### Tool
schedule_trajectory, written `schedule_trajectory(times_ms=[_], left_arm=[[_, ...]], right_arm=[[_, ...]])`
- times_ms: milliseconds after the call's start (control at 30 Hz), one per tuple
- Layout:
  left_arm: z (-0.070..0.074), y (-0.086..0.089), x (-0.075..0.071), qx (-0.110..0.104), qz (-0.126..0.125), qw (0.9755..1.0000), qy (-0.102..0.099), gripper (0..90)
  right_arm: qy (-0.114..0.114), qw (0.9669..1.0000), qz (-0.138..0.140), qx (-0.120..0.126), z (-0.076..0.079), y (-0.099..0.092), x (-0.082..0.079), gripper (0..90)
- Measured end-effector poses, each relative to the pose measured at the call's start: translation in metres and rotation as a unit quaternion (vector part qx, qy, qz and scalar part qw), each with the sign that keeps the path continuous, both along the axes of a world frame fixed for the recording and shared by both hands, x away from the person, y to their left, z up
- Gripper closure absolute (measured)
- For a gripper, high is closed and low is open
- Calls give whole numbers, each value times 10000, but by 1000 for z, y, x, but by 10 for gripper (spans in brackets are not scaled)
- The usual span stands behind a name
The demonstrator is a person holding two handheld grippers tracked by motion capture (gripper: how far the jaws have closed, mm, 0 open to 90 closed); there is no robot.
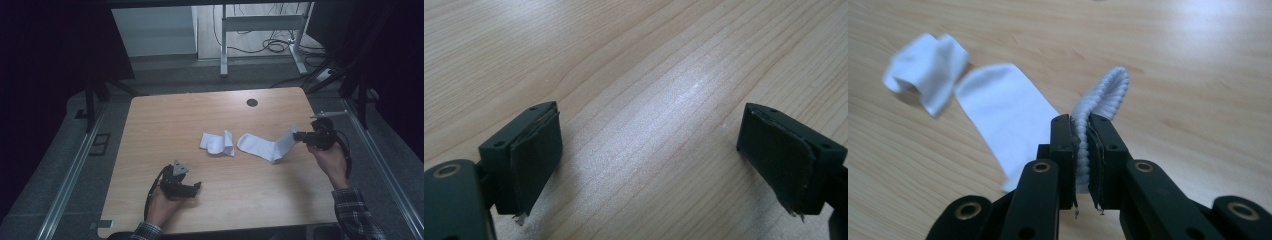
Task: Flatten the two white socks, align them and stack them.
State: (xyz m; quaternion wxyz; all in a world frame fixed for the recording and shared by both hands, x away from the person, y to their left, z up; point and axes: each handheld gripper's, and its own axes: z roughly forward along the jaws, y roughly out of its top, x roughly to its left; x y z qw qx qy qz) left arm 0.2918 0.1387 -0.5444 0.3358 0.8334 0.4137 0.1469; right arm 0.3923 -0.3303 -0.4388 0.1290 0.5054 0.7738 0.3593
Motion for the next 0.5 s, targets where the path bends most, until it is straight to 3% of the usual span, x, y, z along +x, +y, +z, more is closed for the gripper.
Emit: schedule_trajectory(times_ms=[300,500], left_arm=[[0,-2,4,1,-9,10000,-2,111],[0,-4,8,14,-52,10000,-10,126]], right_arm=[[302,9991,-253,-166,-57,-24,-17,813],[342,9983,-301,-366,-73,-33,-22,759]])
